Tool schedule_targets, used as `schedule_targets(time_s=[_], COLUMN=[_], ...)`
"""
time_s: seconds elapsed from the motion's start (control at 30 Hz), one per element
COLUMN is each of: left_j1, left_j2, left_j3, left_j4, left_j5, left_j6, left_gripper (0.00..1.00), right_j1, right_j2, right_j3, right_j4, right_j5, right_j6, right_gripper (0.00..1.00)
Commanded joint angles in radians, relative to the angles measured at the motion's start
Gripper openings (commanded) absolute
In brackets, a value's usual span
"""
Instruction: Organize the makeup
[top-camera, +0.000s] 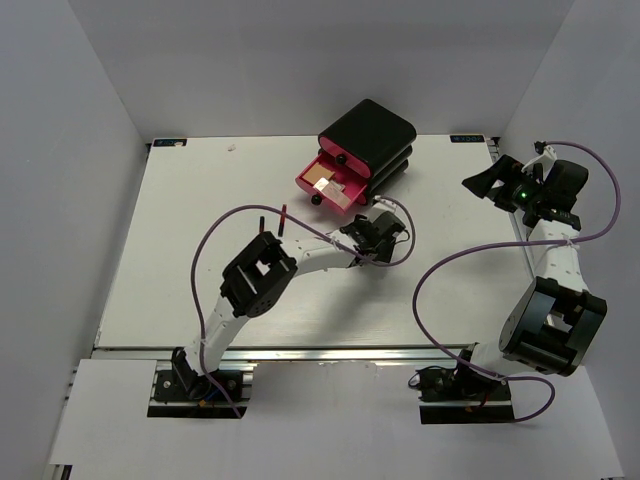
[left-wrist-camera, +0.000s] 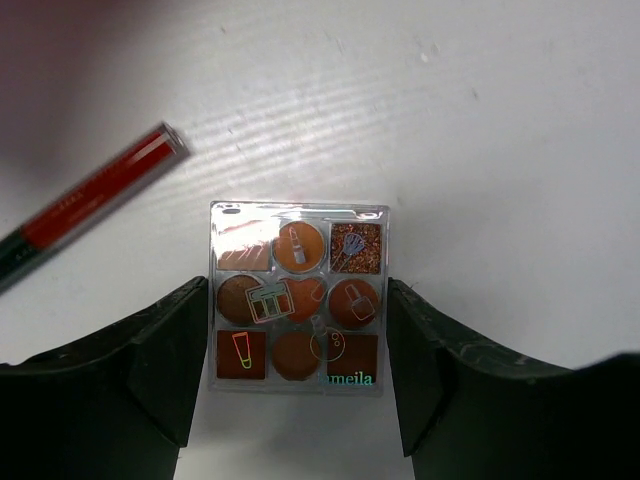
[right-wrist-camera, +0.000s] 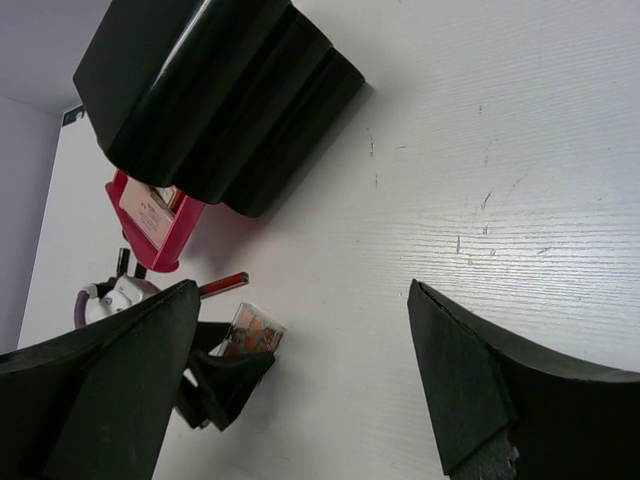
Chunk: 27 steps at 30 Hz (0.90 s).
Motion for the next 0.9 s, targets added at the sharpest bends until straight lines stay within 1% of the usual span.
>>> schedule_targets(time_s=[0.0, 0.03, 0.1, 0.13, 0.2, 0.23, 0.33, 0.37, 0.43, 0.47, 0.5, 0.53, 0.6, 0.67, 0.83, 0.87], left_j1=[-0.004, 0.001, 0.027, 0.041, 0.089, 0.106, 0.177, 0.198, 0.258, 0.292, 0.304, 0.315, 0.321, 0.321, 0.321, 0.321], left_j2=[-0.177, -0.211, -0.303, -0.331, -0.392, -0.452, -0.530, -0.534, -0.528, -0.506, -0.488, -0.468, -0.405, -0.352, -0.261, -0.249], left_j3=[-0.004, -0.005, -0.022, -0.052, -0.101, -0.152, -0.194, -0.195, -0.180, -0.160, -0.137, -0.111, -0.035, -0.001, 0.093, 0.104], left_j4=[-0.087, -0.081, -0.069, -0.067, -0.037, -0.025, 0.011, 0.011, 0.008, 0.015, 0.009, 0.005, -0.011, -0.011, -0.037, -0.040], left_j5=[0.135, 0.149, 0.176, 0.192, 0.214, 0.223, 0.239, 0.251, 0.260, 0.299, 0.306, 0.317, 0.332, 0.346, 0.306, 0.300], left_j6=[-0.024, -0.055, -0.086, -0.133, -0.166, -0.188, -0.189, -0.175, -0.131, -0.089, -0.089, -0.050, -0.008, 0.047, 0.132, 0.143], left_gripper=[0.12, 0.09, 0.09, 0.09, 0.07, 0.07, 0.08, 0.08, 0.08, 0.08, 0.08, 0.09, 0.09, 0.11, 0.13, 0.15], right_j1=[-0.001, -0.001, -0.001, -0.001, -0.001, -0.001, -0.001, -0.001, 0.000, 0.003, 0.003, 0.008, 0.015, 0.023, 0.035, 0.037], right_j2=[-0.042, -0.041, -0.039, -0.038, -0.036, -0.039, -0.044, -0.042, -0.038, -0.035, -0.034, -0.034, -0.038, -0.039, -0.039, -0.041], right_j3=[-0.003, -0.003, -0.004, -0.006, -0.012, -0.014, -0.023, -0.026, -0.031, -0.032, -0.032, -0.032, -0.032, -0.032, -0.041, -0.046], right_j4=[0.040, 0.040, 0.040, 0.042, 0.044, 0.045, 0.045, 0.045, 0.044, 0.040, 0.036, 0.033, 0.022, 0.013, -0.018, -0.019], right_j5=[-0.015, -0.016, -0.018, -0.018, -0.016, -0.016, -0.016, -0.020, -0.033, -0.047, -0.047, -0.055, -0.055, -0.059, -0.075, -0.075], right_j6=[-0.013, -0.013, -0.012, -0.009, -0.004, -0.004, -0.007, -0.009, -0.009, -0.013, -0.013, -0.025, -0.038, -0.054, -0.079, -0.087], right_gripper=[0.89, 0.89, 0.89, 0.89, 0.89, 0.89, 0.89, 0.89, 0.89, 0.89, 0.89, 0.89, 0.89, 0.89, 0.89, 0.89])
